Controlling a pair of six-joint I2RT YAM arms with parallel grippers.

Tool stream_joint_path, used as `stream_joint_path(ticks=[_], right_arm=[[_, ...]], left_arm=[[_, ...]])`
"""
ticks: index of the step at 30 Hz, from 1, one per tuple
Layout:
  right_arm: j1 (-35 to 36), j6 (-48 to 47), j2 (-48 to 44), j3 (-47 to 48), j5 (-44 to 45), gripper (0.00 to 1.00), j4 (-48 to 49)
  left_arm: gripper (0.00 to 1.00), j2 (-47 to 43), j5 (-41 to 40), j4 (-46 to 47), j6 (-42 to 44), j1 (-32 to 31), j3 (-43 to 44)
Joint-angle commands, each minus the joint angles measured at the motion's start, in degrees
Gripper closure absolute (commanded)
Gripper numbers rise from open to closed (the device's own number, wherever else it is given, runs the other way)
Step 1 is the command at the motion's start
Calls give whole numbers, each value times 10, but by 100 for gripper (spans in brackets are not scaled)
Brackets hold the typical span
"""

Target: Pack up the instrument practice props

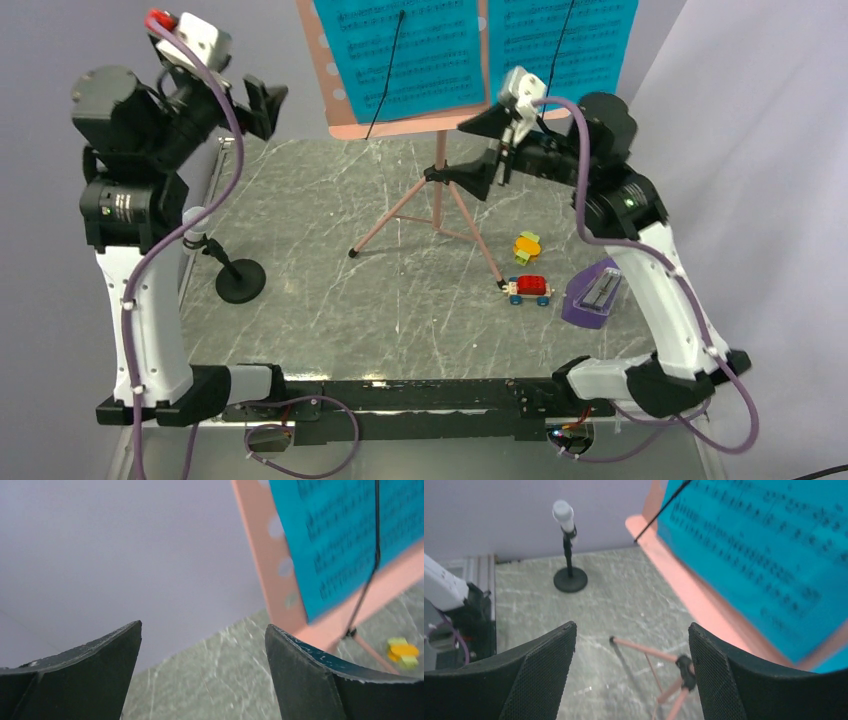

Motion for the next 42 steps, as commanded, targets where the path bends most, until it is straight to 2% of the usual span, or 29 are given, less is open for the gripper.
stream_joint_path(ticks=[1,3,7,12,15,19,24,33,38,42], right_arm=[[33,102,77,53,-21,15,121],[50,112,94,59,-12,12,166],[68,173,128,83,36,9,228],[80,205,164,123,50,9,261],[89,209,185,144,62,9,267],[102,205,210,168,71,9,272],[115,191,232,186,66,9,275],[119,182,240,189,85,8,273],[119,176,246,194,74,10,283],[119,151,246,198,26,11,283]], left_arm=[[3,50,99,61,-93,66,100],[3,50,167,157,-167,90,75],[3,26,241,434,-318,107,-25],[3,89,305,571,-444,107,24],[3,128,298,589,-463,105,76],[3,178,281,591,-444,105,151],[3,242,255,614,-480,97,215],[3,298,203,610,-487,78,265],[1,301,192,618,-471,55,268],[8,300,185,627,-447,42,274]])
